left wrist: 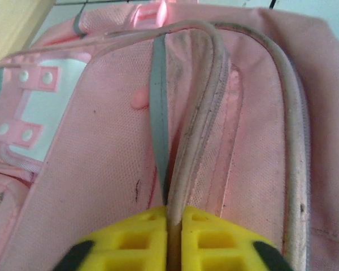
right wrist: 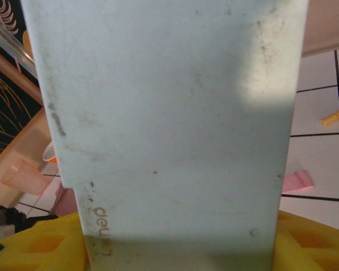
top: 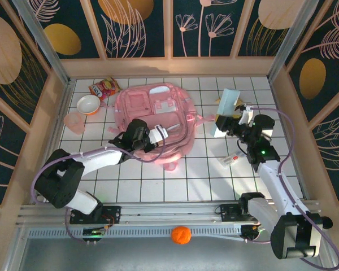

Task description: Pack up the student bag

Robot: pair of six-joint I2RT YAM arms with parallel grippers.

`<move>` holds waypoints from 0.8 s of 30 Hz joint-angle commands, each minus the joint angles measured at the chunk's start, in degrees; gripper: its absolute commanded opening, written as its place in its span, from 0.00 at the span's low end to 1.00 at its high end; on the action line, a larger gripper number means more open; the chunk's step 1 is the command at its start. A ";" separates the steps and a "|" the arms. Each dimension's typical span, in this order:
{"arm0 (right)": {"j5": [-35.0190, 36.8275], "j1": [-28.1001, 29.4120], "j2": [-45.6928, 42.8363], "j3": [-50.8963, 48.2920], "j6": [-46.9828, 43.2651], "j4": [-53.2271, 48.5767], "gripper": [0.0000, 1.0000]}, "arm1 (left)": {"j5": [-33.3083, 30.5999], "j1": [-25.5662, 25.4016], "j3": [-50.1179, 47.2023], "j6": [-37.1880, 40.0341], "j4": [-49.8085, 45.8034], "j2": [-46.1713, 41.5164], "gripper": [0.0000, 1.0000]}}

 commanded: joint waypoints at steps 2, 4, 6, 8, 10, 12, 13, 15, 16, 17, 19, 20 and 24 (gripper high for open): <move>-4.52 1.53 -2.39 4.42 -16.73 -4.01 0.31 | 4.57 0.40 3.23 -9.26 1.34 -8.55 0.00; -5.18 3.47 -3.22 5.18 -23.08 -7.49 0.30 | 4.41 0.38 4.49 -11.55 0.72 -10.56 0.00; -2.87 7.55 -3.55 6.27 -29.32 -12.45 0.30 | 3.40 0.47 6.27 -13.32 -0.49 -11.63 0.00; 0.50 12.55 -3.38 6.93 -34.60 -16.74 0.30 | 3.19 0.42 7.90 -14.54 -1.24 -12.42 0.00; 4.69 18.26 -3.09 6.89 -38.52 -19.38 0.30 | 4.17 0.42 9.35 -15.48 -1.73 -13.14 0.00; 9.04 24.13 -2.05 6.52 -42.47 -21.10 0.31 | 4.92 0.51 10.55 -16.45 -1.80 -13.64 0.00; 10.98 26.00 -1.45 6.43 -43.89 -21.35 0.31 | 5.03 0.56 11.09 -16.68 -2.01 -13.64 0.00; 16.30 30.94 2.08 6.73 -48.83 -21.98 0.31 | 5.16 0.55 12.01 -16.97 -2.72 -13.56 0.00; 18.66 32.72 3.97 7.30 -50.22 -22.05 0.31 | 5.37 0.57 12.31 -17.11 -2.92 -13.56 0.00; 21.07 34.37 6.50 8.31 -51.50 -22.08 0.31 | 5.48 0.58 12.79 -17.69 -2.95 -13.56 0.00; 23.60 36.58 11.64 10.75 -53.60 -21.85 0.31 | 5.73 0.57 13.37 -18.83 -2.93 -13.72 0.00; 24.66 37.48 14.29 11.86 -54.87 -21.39 0.30 | 5.73 0.56 13.63 -19.64 -2.66 -13.81 0.00; 28.49 39.53 23.59 15.47 -60.81 -17.26 0.30 | 5.85 0.58 14.09 -20.95 -2.25 -14.17 0.00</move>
